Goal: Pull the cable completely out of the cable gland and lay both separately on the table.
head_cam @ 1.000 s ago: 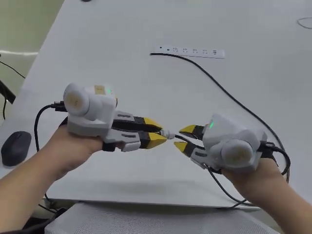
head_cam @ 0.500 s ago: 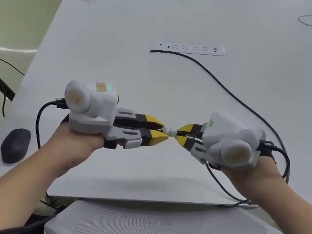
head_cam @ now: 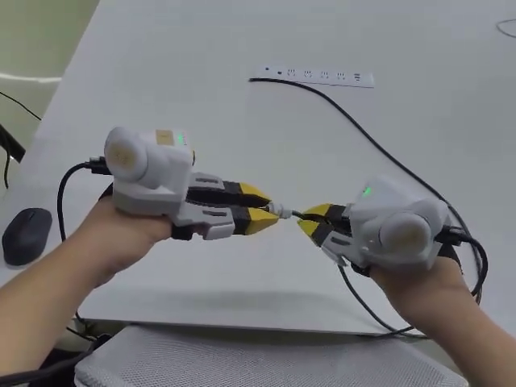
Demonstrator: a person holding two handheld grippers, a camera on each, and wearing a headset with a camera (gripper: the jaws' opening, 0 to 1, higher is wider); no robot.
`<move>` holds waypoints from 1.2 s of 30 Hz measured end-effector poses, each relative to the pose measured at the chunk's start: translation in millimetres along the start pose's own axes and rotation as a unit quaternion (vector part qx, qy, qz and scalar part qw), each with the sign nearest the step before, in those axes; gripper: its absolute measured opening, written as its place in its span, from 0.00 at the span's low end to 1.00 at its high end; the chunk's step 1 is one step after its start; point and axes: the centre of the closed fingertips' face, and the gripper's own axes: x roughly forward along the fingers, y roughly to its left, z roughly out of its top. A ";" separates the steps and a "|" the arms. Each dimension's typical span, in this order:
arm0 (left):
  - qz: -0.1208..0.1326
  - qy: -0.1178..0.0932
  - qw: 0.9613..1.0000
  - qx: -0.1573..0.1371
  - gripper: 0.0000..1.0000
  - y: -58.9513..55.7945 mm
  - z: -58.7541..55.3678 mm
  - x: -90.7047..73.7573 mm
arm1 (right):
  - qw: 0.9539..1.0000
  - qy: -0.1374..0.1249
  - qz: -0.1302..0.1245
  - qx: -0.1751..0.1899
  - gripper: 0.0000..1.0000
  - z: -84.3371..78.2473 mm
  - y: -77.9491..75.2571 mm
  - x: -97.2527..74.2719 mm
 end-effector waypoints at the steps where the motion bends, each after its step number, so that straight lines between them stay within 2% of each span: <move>1: -0.001 0.000 1.000 -0.001 0.15 0.1 0.0 -0.1 | 1.000 0.002 0.001 0.013 0.00 -2.9 -1.0 -0.1; 6: 0.000 -0.001 1.000 -0.001 0.15 2.3 0.6 0.0 | 0.999 0.008 -0.008 0.047 0.00 -14.2 -9.5 0.1; 12: 0.001 -0.004 1.000 0.003 0.15 4.2 1.7 1.2 | 0.994 0.015 -0.018 0.109 0.00 -28.9 -21.0 0.3; 15: 0.001 -0.006 1.000 0.004 0.15 4.6 2.8 1.0 | 0.987 0.020 -0.024 0.158 0.00 -39.5 -26.8 0.3; 18: 0.002 -0.009 1.000 0.004 0.15 4.7 4.6 0.4 | 0.976 0.021 -0.028 0.214 0.00 -50.1 -33.0 -0.4; 20: 0.002 -0.010 1.000 0.004 0.15 4.8 5.2 0.1 | 0.972 0.021 -0.032 0.232 0.00 -55.3 -36.2 -0.9; 23: 0.002 -0.010 1.000 0.006 0.15 5.2 5.2 -0.4 | 0.961 0.033 -0.038 0.272 0.00 -66.9 -37.7 -1.6; 24: 0.002 -0.010 1.000 0.006 0.15 5.0 5.1 -0.5 | 0.959 0.037 -0.040 0.277 0.00 -70.8 -39.2 -1.2; 27: 0.002 -0.010 1.000 0.006 0.15 4.2 5.5 -1.0 | 0.948 0.046 -0.044 0.310 0.00 -80.1 -40.5 -1.0; 29: 0.002 -0.011 1.000 0.008 0.15 3.9 5.6 -1.2 | 0.943 0.048 -0.040 0.326 0.00 -84.0 -39.8 0.2; 32: 0.002 -0.006 1.000 0.009 0.15 3.6 3.5 -0.6 | 0.944 0.062 -0.042 0.320 0.00 -89.0 -36.7 1.3; 34: 0.001 -0.006 1.000 0.008 0.15 3.4 2.6 0.0 | 0.944 0.062 -0.042 0.320 0.00 -88.9 -36.3 1.2; 36: 0.002 -0.007 1.000 0.006 0.15 3.4 3.6 0.0 | 0.947 0.061 -0.042 0.312 0.00 -88.6 -36.5 0.9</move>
